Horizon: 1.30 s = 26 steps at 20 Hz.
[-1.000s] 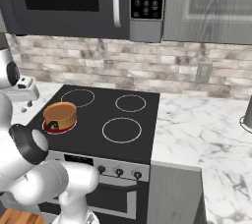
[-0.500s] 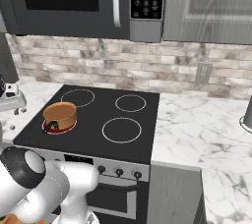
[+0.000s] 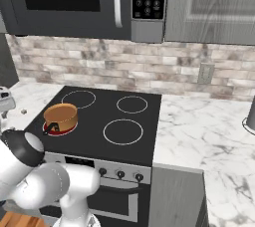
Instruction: Pick up the sugar cube(s) and place them in the saucepan with hot chocolate.
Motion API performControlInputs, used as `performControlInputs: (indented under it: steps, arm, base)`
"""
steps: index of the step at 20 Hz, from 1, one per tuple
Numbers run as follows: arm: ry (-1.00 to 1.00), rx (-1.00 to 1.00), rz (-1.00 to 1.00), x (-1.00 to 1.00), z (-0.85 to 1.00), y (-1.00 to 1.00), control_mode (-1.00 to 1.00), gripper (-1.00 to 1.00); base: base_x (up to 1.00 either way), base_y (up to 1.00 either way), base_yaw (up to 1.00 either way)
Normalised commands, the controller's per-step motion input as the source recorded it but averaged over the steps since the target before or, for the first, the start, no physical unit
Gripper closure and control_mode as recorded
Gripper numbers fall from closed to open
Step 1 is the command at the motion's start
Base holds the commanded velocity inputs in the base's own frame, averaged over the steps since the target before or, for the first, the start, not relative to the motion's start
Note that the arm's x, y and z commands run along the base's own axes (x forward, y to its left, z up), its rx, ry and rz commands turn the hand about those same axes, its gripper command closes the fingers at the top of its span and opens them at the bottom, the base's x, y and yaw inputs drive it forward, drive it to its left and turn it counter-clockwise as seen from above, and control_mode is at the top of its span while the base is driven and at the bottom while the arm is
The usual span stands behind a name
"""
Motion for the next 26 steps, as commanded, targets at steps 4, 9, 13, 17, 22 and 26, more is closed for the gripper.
performControlInputs:
  steps: [4,9,13,17,22,26]
  arm:
    - [0.06,-0.05,0.08,0.00,-0.28,0.15,-1.00,-1.00]
    - [-0.10,-0.01,0.02,0.08,-0.50,0.00,-1.00,-1.00]
    - [-0.10,0.00,0.00,0.33,-0.53,0.10,-1.00,-1.00]
    - [-0.02,0.00,0.00,0.39,-0.32,0.29,-1.00,-1.00]
    - [-0.01,0.00,0.00,0.51,-0.26,0.42,-1.00,-1.00]
    - [-0.01,0.00,0.00,0.53,-0.28,0.47,-1.00,-1.00]
  base:
    - [0.00,0.00,0.00]
    - [0.00,0.00,0.00]
    - [0.00,0.00,0.00]
    - [0.00,0.00,0.00]
    - [0.00,0.00,0.00]
    - [0.00,0.00,0.00]
